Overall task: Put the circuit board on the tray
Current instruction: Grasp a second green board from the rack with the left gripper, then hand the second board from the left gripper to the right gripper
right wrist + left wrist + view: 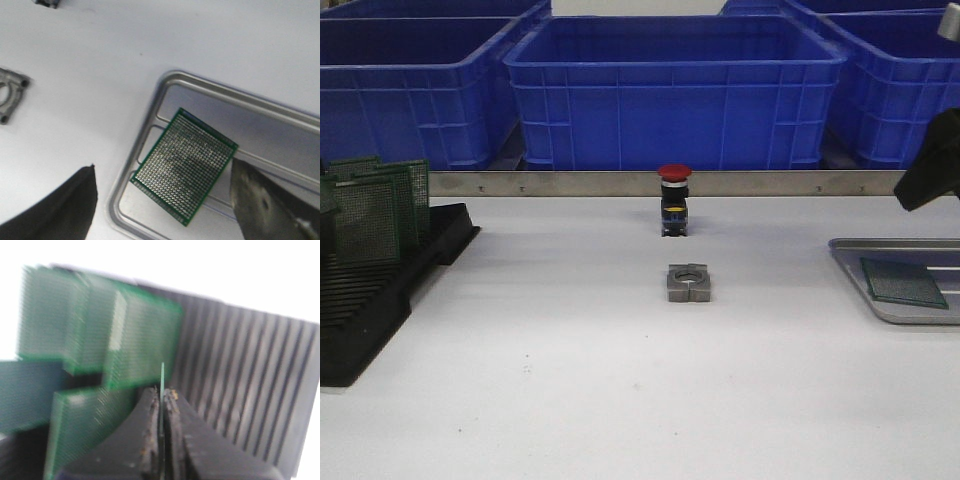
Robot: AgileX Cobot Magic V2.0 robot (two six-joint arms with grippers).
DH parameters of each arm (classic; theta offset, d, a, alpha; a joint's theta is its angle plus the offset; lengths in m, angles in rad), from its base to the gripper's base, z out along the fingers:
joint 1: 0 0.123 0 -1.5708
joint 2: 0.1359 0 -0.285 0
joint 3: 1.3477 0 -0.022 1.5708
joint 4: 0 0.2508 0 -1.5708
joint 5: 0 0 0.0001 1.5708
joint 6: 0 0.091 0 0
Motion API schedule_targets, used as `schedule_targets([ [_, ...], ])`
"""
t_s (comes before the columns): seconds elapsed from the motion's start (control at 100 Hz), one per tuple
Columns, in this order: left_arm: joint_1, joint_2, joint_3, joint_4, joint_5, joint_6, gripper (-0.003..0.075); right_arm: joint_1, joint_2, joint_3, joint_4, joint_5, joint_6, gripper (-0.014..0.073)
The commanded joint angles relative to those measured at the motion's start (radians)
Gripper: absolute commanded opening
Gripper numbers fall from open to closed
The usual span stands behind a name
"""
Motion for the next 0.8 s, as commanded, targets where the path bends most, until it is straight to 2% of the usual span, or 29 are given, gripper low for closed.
schedule_targets([
  [0.0, -0.005, -0.087, -0.036, -0.132, 0.070, -0.020, -0.0020, 0.029, -0.081, -0.029, 0.022, 0.021, -0.045, 0.0568],
  [0.17, -0.019, -0.122, -0.036, -0.290, 0.070, -0.020, -0.0020, 0.129, -0.140, -0.029, 0.022, 0.035, -0.125, 0.0568],
  [0.27, -0.063, -0.125, -0.036, -0.366, 0.070, -0.020, -0.0020, 0.209, -0.158, -0.029, 0.025, 0.035, -0.175, 0.0568],
  [0.52, -0.255, -0.125, -0.036, -0.383, 0.070, -0.020, -0.0020, 0.389, -0.158, -0.029, 0.037, 0.035, -0.294, 0.0568],
  [0.79, -0.436, -0.123, -0.036, -0.388, 0.070, -0.020, -0.0020, 0.502, -0.158, -0.029, 0.063, 0.005, -0.391, 0.0568],
])
